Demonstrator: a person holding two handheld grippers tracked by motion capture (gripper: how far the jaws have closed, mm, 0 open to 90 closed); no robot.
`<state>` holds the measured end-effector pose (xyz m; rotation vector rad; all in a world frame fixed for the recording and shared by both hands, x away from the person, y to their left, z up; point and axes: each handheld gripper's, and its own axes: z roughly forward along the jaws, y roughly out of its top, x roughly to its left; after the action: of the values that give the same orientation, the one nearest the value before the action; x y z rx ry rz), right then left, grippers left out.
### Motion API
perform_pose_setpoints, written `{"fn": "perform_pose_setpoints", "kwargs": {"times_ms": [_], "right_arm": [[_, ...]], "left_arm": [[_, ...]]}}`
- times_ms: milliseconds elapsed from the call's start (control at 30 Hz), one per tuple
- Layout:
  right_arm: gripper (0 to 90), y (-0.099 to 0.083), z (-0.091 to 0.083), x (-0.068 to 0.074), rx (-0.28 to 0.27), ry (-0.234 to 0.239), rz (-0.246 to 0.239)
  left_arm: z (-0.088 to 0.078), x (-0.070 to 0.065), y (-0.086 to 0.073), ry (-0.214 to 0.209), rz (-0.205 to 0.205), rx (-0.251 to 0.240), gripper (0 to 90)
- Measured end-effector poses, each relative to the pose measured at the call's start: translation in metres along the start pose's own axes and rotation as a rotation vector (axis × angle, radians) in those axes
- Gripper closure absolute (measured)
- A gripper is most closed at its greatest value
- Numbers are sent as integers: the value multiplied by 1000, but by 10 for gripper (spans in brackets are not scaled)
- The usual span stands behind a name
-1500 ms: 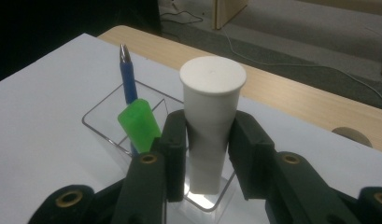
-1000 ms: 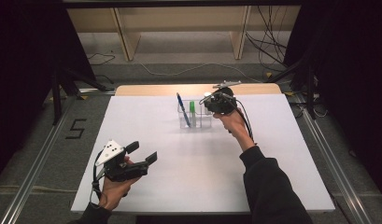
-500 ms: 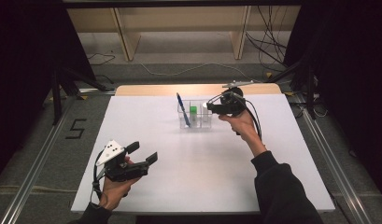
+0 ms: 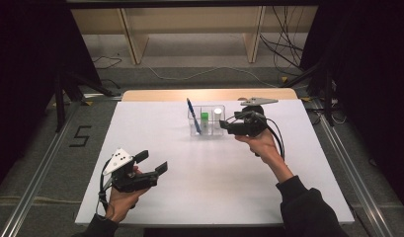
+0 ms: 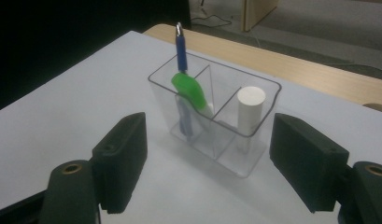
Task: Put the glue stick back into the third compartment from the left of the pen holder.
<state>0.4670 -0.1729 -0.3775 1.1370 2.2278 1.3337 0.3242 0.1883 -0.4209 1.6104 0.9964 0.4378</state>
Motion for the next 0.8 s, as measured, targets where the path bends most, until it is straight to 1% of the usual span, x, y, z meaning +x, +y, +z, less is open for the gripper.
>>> {"fn": "perform_pose_setpoints", "kwargs": {"times_ms": [167, 467, 533, 700, 733, 800], "right_arm": [[277, -3, -5, 6, -15, 19, -4], [257, -5, -9, 14, -25, 37, -13], [254, -7, -9, 15, -23, 37, -19], [253, -13, -13, 17, -32, 42, -16], [251, -15, -14, 17, -34, 43, -15], [246, -17, -16, 17, -34, 45, -19]], "left_arm": [[0, 0, 0, -1, 2, 3, 150], [1, 0, 0, -8, -1, 8, 150], [1, 0, 0, -10, -2, 10, 150], [1, 0, -1, -15, -7, 14, 150], [1, 0, 0, -16, -2, 20, 150], [2, 0, -1, -19, -8, 18, 150]]}}
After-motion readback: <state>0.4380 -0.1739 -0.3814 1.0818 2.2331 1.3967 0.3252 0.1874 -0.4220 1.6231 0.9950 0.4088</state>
